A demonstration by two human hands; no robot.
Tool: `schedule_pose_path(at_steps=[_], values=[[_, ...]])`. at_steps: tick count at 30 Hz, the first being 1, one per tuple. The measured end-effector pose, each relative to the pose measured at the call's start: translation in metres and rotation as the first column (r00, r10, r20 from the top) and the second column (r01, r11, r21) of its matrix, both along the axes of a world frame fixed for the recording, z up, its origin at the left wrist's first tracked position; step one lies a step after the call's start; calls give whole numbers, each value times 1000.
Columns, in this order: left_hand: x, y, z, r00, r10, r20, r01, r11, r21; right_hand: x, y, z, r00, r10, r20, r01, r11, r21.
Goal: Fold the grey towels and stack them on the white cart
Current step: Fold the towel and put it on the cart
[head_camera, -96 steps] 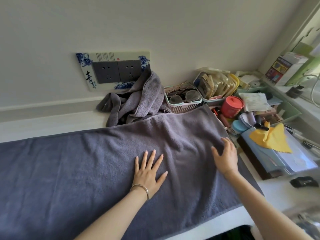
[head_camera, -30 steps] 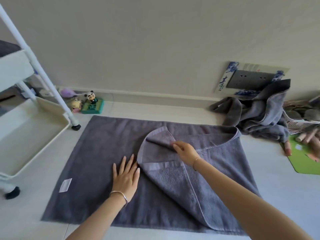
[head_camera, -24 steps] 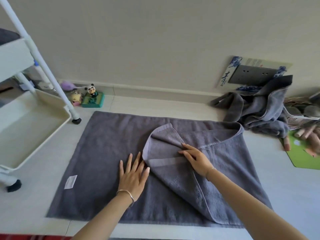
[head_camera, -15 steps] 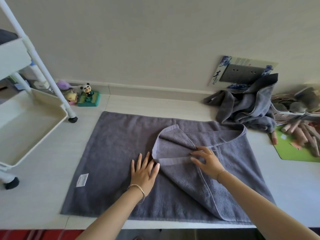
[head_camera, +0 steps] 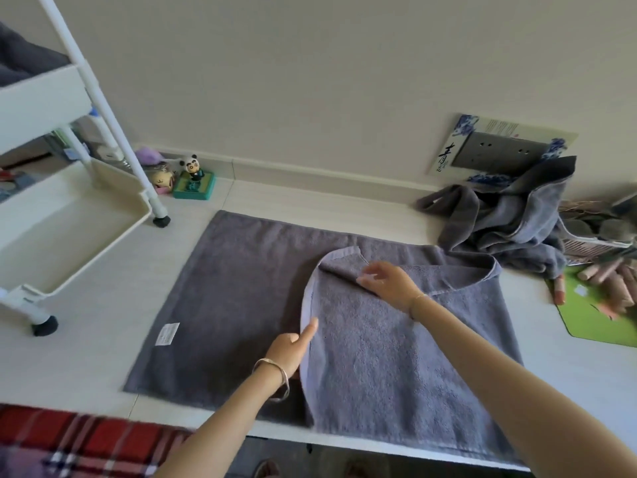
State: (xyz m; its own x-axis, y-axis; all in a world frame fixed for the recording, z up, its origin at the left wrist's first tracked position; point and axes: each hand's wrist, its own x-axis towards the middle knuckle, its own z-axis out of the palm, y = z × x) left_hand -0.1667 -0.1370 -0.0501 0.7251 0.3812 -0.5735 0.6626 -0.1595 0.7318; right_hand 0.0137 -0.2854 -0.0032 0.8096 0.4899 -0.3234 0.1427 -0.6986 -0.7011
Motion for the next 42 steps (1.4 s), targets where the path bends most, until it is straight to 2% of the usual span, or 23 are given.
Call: schedule_pose_path(at_steps=[2, 5, 7, 9, 12, 14, 17, 21, 27, 32, 36, 38, 40, 42], values=[[-5, -2, -12, 1000, -11, -8, 11, 999, 30, 15, 10, -12, 994, -110, -3, 110, 991, -77], [-12, -7, -24, 998, -16, -58, 15, 1000, -28, 28, 22, -32, 987, -162, -10, 156, 962, -226], [-13, -12, -29, 996, 25, -81, -30, 998, -57, 36, 28, -42, 982, -191, 4, 186, 953, -237], [-13, -17, -23, 997, 45, -64, -52, 993, -102, 42, 31, -46, 972, -229, -49, 221, 966, -132], [-10, -25, -15, 996, 93, -6, -91, 971, -223, 44, 30, -30, 992, -109, -69, 111, 993, 28], [-7, -27, -3, 986, 164, 13, -153, 943, -296, 50, 30, -17, 1000, -16, -2, 16, 994, 108], [2, -26, 19, 972, 226, 59, -194, 922, -335, 61, 34, 10, 980, 65, 187, -92, 986, 141], [12, -14, 74, 972, 198, 124, -129, 897, -424, 72, 54, 67, 960, 80, 269, -154, 951, 267], [-5, 34, 132, 952, 236, 197, -101, 846, -524, 65, 107, 151, 919, 207, 337, -323, 884, 339], [-38, 108, 134, 930, 301, 209, -172, 862, -476, 41, 193, 154, 916, 254, 310, -359, 865, 351], [-62, 170, 100, 934, 315, 170, -209, 866, -454, 38, 269, 100, 935, 229, 271, -301, 916, 265], [-74, 191, 74, 956, 276, 100, -221, 901, -374, 38, 296, 58, 941, 243, 235, -283, 947, 153], [-83, 209, 43, 978, 207, 23, -201, 968, -152, 36, 310, 13, 947, 259, 192, -271, 962, 41], [-91, 224, 12, 993, 111, -50, -112, 994, -10, 34, 321, -27, 959, 233, 160, -234, 972, -12]])
